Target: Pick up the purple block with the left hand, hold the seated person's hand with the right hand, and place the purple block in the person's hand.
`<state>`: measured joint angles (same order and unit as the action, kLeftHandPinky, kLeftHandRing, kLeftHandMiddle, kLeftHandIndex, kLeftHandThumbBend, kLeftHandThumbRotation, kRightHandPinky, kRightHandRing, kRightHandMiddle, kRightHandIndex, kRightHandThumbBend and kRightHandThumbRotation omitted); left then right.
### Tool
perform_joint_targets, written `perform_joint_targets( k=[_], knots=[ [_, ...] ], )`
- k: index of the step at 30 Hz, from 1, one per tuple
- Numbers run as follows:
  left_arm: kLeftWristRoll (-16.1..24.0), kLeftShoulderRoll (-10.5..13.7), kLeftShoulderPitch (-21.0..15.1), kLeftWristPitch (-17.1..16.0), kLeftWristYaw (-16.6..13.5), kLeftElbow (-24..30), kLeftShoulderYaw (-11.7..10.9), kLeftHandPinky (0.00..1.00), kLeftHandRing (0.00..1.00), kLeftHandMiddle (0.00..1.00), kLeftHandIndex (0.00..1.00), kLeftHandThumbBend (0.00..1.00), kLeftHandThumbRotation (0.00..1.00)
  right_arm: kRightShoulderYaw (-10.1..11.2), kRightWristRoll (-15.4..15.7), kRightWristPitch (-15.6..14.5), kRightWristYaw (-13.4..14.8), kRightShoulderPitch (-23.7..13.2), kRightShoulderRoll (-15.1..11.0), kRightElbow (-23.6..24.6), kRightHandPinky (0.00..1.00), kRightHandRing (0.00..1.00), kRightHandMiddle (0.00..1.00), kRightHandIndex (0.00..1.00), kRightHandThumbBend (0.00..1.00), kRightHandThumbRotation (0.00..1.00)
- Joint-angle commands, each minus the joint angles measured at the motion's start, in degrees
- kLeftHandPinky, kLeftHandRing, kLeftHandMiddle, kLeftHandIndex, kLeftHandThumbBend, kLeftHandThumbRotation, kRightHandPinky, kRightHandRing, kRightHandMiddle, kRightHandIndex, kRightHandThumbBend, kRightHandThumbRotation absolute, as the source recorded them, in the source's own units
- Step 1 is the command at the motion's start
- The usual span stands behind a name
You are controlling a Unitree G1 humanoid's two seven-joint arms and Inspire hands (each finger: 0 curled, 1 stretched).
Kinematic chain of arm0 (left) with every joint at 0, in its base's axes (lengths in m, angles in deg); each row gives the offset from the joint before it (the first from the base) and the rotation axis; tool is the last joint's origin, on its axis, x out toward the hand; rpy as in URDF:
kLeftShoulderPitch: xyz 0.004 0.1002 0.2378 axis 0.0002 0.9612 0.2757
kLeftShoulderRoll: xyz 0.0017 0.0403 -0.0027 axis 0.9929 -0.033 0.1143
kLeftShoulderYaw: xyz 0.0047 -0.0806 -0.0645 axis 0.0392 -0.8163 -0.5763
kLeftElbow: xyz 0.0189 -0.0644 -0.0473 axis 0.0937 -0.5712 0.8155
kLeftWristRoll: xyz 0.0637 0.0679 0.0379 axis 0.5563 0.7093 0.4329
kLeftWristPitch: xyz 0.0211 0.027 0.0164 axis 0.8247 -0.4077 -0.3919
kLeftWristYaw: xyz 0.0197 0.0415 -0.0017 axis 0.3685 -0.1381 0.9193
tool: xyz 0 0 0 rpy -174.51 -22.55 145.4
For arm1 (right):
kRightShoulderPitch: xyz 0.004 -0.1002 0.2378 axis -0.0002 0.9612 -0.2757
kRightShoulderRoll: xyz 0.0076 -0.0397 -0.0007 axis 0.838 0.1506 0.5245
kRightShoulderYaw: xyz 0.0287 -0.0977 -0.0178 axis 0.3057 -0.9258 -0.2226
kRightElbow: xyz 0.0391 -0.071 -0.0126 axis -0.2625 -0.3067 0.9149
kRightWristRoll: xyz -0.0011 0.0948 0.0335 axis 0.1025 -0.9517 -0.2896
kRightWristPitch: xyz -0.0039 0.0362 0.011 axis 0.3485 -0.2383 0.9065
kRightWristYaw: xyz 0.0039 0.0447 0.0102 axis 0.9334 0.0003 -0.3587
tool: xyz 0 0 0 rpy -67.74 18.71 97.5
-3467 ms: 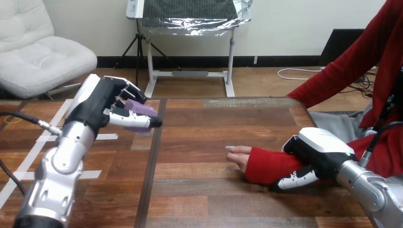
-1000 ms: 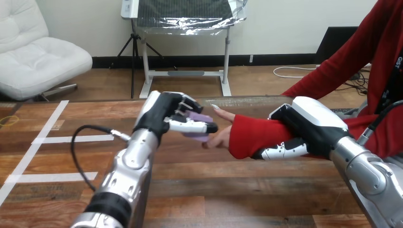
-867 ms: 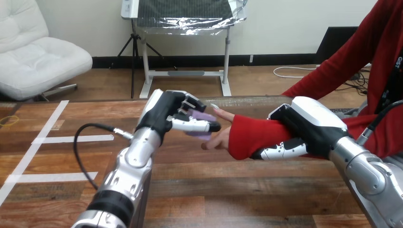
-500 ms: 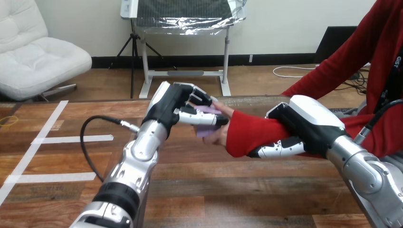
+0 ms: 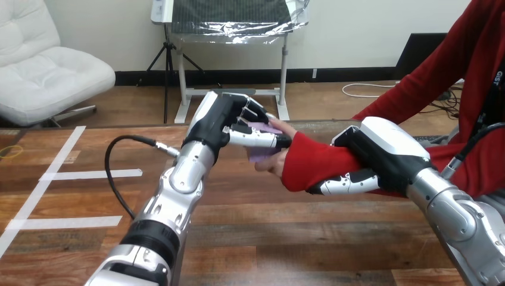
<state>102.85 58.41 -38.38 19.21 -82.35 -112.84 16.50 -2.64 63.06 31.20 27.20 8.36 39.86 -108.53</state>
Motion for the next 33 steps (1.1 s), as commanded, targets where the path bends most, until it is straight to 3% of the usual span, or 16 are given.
perform_joint_targets(
  k=[1,19,33],
  knots=[
    [0.22,-2.2,-6.32,-1.73,-0.03,0.21,1.31,0.39,0.4,0.41,0.4,0.87,0.0,0.8,-1.12,1.59,0.98,-4.02,3.07,5.39,0.19,0.23,0.27,0.28,0.71,0.5],
    [-0.23,-3.76,-6.3,-0.35,1.36,0.15,2.14,0.38,0.41,0.43,0.41,0.85,0.0,1.03,-1.14,1.4,0.97,-3.59,3.23,5.64,0.2,0.23,0.28,0.28,0.72,0.51],
    [-0.49,-3.5,-5.44,-0.07,3.29,0.29,2.47,0.4,0.43,0.44,0.42,0.82,0.0,1.4,-1.32,1.6,1.27,-3.07,2.83,5.79,0.19,0.22,0.27,0.28,0.71,0.49]
  ],
)
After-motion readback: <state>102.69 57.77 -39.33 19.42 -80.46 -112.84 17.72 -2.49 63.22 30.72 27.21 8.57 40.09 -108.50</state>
